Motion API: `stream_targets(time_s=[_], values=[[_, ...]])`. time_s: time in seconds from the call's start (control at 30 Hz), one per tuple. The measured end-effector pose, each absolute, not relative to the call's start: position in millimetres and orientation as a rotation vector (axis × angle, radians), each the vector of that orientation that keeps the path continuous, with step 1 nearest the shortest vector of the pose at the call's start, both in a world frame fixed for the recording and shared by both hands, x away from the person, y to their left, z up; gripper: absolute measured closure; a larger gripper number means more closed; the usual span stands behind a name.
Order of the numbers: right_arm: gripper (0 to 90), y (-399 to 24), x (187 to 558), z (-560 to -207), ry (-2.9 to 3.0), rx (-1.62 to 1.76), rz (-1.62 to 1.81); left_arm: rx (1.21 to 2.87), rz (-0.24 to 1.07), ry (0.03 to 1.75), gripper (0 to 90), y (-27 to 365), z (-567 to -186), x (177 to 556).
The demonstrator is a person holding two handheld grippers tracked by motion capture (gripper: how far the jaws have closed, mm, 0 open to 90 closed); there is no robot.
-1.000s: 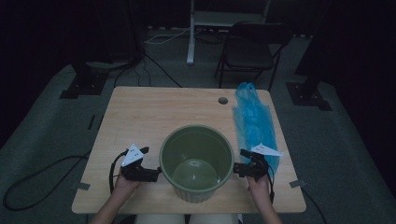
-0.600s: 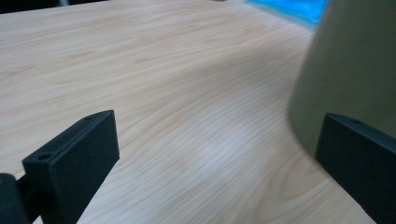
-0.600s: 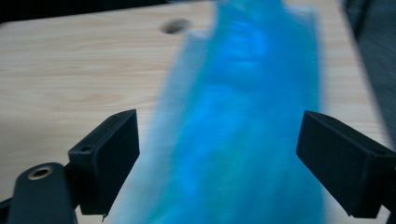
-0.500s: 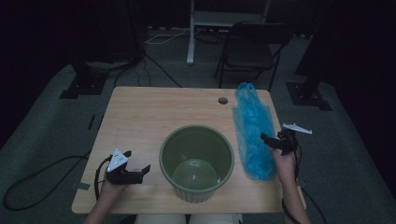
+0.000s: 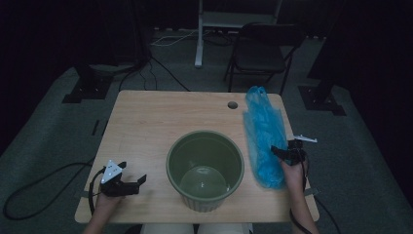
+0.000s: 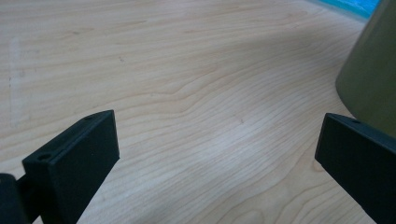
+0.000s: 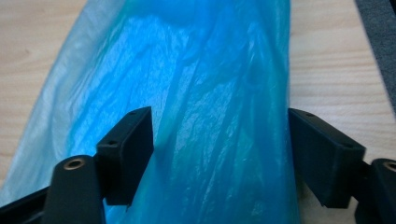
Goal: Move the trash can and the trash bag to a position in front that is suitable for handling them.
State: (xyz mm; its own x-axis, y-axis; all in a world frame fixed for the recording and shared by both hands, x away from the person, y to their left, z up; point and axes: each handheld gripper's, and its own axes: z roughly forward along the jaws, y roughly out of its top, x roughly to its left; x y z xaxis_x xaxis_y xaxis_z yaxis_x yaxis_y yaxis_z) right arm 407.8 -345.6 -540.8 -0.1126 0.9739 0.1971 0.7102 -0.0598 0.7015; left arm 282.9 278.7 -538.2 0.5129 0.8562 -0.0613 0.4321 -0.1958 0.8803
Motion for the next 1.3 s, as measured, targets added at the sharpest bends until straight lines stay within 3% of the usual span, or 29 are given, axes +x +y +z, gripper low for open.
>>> stream_targets(time_s=[0.2,0.27,0.3,0.37,0.67,1.03,1.3], values=[[41.6,-334.6,402.3,-542.3,1.878,1.717,0.893,1.800,0.560,1.086,0.2,281.4,-539.2,281.1],[42.0,-332.7,400.8,-542.7,1.867,1.712,0.874,1.794,0.562,1.090,0.2,282.5,-538.9,280.6],[48.9,-329.8,398.3,-542.9,1.864,1.693,0.843,1.793,0.559,1.089,0.2,282.8,-538.8,280.5],[51.4,-326.3,396.3,-542.9,1.866,1.674,0.808,1.790,0.563,1.092,0.2,283.8,-538.0,279.8],[85.4,-318.6,387.7,-539.3,1.910,1.642,0.810,1.780,0.563,1.092,0.2,285.0,-537.2,279.8],[88.3,-318.9,351.1,-527.0,1.977,1.575,0.959,1.786,0.561,1.082,0.2,283.2,-536.9,281.5],[88.2,-314.4,292.7,-518.9,2.044,1.522,1.073,1.794,0.569,1.076,0.2,281.4,-536.4,283.3]])
